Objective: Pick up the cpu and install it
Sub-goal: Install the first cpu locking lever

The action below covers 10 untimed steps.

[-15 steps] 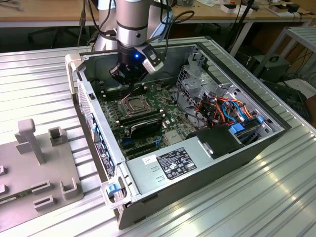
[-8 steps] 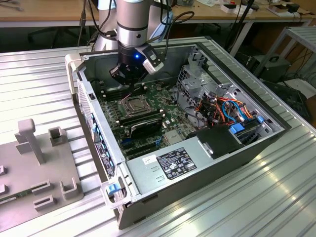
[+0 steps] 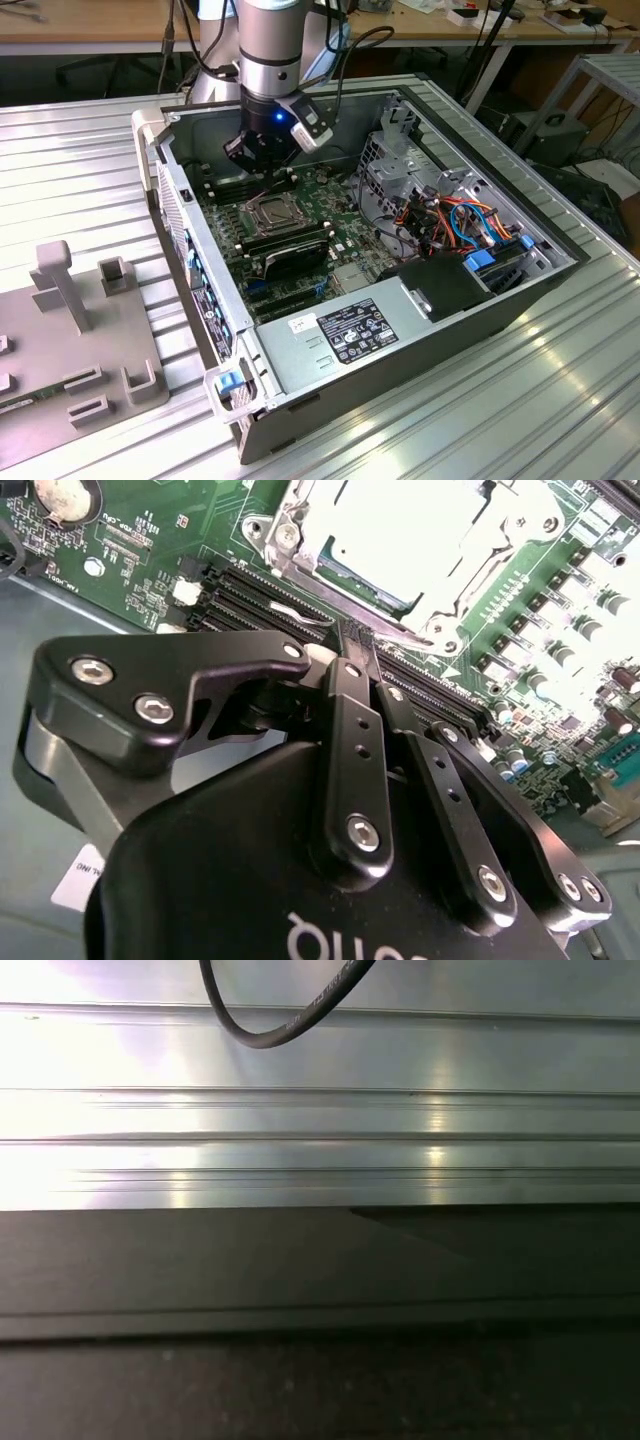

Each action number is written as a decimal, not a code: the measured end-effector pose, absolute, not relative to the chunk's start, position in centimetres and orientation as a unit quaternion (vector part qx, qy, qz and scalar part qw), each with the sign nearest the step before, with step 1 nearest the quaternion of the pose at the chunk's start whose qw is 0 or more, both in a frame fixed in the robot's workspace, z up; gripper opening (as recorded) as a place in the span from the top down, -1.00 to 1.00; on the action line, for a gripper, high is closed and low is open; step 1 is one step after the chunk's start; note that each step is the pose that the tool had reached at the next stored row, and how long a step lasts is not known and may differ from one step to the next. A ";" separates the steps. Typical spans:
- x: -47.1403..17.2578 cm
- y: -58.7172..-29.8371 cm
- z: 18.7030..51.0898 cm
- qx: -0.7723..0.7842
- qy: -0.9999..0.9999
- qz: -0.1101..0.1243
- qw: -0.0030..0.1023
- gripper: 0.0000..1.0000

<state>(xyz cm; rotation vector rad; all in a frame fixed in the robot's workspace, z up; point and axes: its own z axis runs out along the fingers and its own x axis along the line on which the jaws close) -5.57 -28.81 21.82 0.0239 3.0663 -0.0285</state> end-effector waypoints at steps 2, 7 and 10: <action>-5.5 -28.8 21.6 0.008 0.999 -0.009 0.038 0.79; -5.5 -28.8 21.5 0.008 0.999 -0.009 0.038 0.79; -5.5 -28.8 21.4 0.008 0.999 -0.009 0.038 0.79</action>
